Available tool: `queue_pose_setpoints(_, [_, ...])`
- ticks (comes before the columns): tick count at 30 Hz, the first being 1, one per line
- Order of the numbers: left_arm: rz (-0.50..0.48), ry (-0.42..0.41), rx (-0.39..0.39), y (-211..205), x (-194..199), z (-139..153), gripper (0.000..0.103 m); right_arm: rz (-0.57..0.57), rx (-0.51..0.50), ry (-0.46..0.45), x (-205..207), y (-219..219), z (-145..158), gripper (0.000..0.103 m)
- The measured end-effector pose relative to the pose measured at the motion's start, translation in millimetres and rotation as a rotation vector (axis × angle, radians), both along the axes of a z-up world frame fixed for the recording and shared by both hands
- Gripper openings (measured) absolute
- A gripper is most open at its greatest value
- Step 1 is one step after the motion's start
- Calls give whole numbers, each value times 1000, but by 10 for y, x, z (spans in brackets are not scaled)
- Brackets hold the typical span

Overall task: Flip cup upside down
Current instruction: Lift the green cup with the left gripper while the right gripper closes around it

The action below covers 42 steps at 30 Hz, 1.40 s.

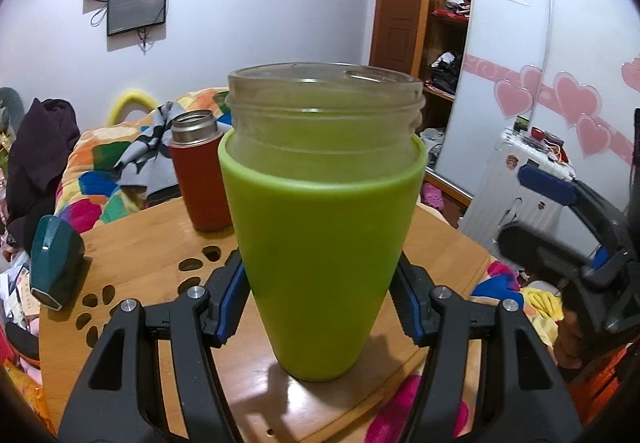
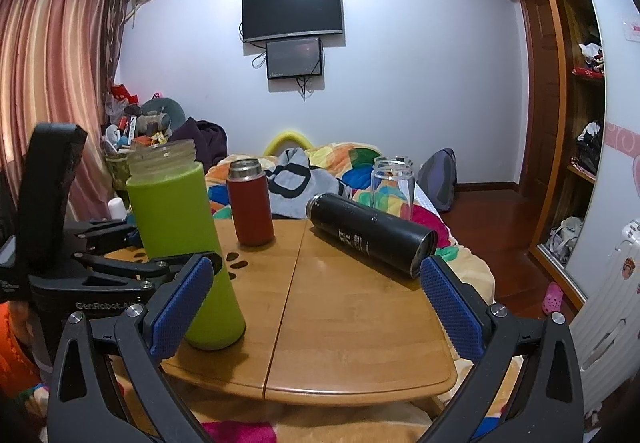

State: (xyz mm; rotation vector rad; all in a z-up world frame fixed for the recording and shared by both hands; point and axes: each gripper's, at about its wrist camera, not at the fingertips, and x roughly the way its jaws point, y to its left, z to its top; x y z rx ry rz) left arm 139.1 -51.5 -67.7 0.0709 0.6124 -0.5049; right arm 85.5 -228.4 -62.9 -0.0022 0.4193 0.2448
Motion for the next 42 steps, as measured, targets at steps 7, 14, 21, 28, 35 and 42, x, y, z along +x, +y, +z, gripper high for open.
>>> queue_pose_setpoints(7, [-20, -3, -8, -16, -25, -25, 63, 14, -5, 21, 58, 35, -54, 103])
queue_pose_setpoints(14, [-38, -20, -76, 128, -161, 35, 69, 65, -16, 51, 142, 150, -198, 103])
queue_pose_setpoints(21, [26, -68, -82, 380, -320, 131, 88, 155, 4, 101, 252, 310, -354, 103])
queue_pose_setpoints(28, [153, -85, -62, 673, -390, 93, 92, 269, -4, 142, 386, 640, -555, 103])
queue_pose_setpoints(35, [240, -46, -40, 827, -218, -68, 92, 331, -24, 167, 488, 890, -657, 98])
queue_pose_setpoints(42, [287, -7, -63, 889, 48, -164, 81, 365, -24, 199, 536, 946, -725, 64])
